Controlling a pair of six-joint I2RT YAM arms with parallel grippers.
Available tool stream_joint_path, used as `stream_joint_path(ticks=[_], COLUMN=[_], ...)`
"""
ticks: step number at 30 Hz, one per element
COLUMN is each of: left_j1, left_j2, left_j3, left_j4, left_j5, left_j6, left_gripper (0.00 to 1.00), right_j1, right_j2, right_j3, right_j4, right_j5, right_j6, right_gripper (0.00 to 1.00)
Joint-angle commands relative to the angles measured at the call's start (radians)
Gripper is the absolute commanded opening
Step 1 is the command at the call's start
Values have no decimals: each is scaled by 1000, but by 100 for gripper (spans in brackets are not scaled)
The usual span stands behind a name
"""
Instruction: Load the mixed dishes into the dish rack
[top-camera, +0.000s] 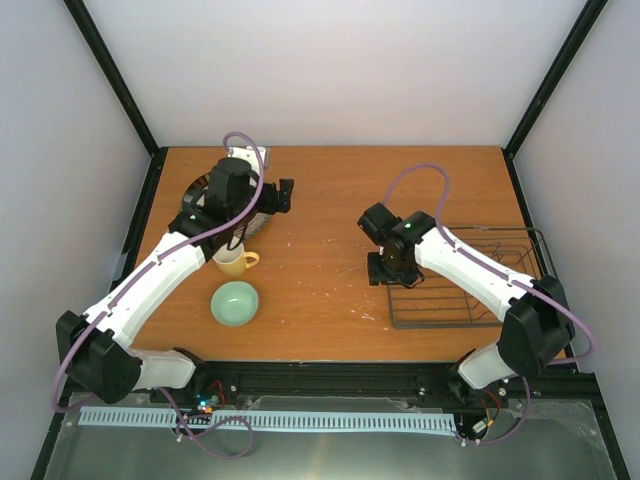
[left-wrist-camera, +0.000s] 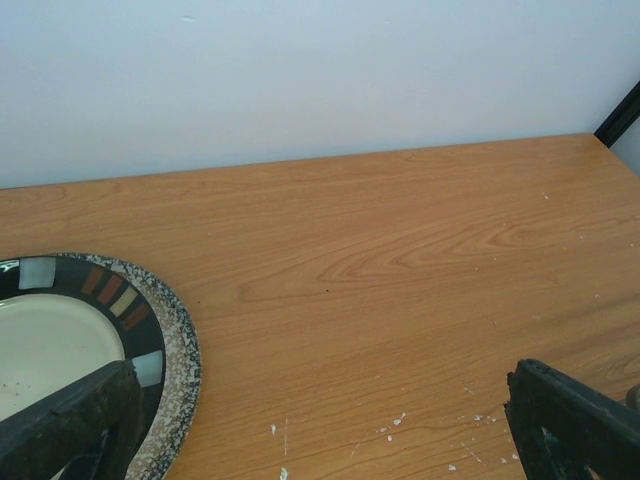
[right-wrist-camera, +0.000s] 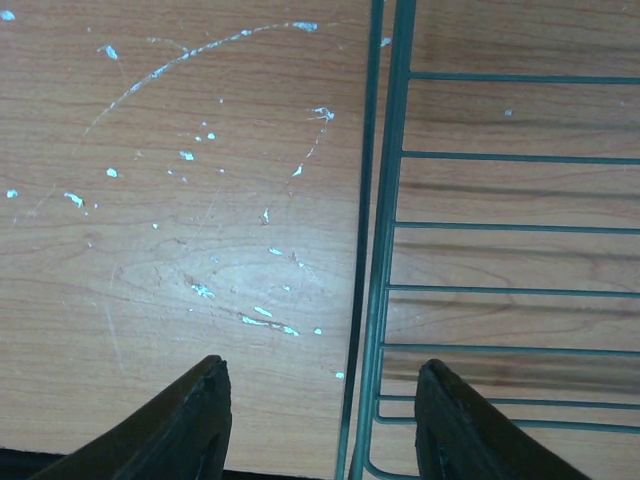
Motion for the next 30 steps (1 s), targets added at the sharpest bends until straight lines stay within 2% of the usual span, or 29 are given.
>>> stream_joint_path(ticks=[1,3,10,17,23,30], left_j1=[8,8,10,11,11,14], left_j2=[-25,-27,-39,-29,-29,-43], left_j3=[1,-2,-10,-18,-21,-39], left_j4=[6,6,7,19,22,27], left_j5=[-3,-3,-12,1,4,-17], left_j6=[8,8,16,2,0,9], left_gripper=[100,100,100,100,100,100], right_j1=[0,1,0,1,0,0], right_j2=[25,33,40,11,82,171], right_j3=[28,28,25,33,69,88], right_j4=[20,24,22,99,84,154], right_j5=[15,19,50,-50,-34,-48], right_j6=[4,3,1,-25,-42,-97], right_gripper=[48,44,49,50,55,56])
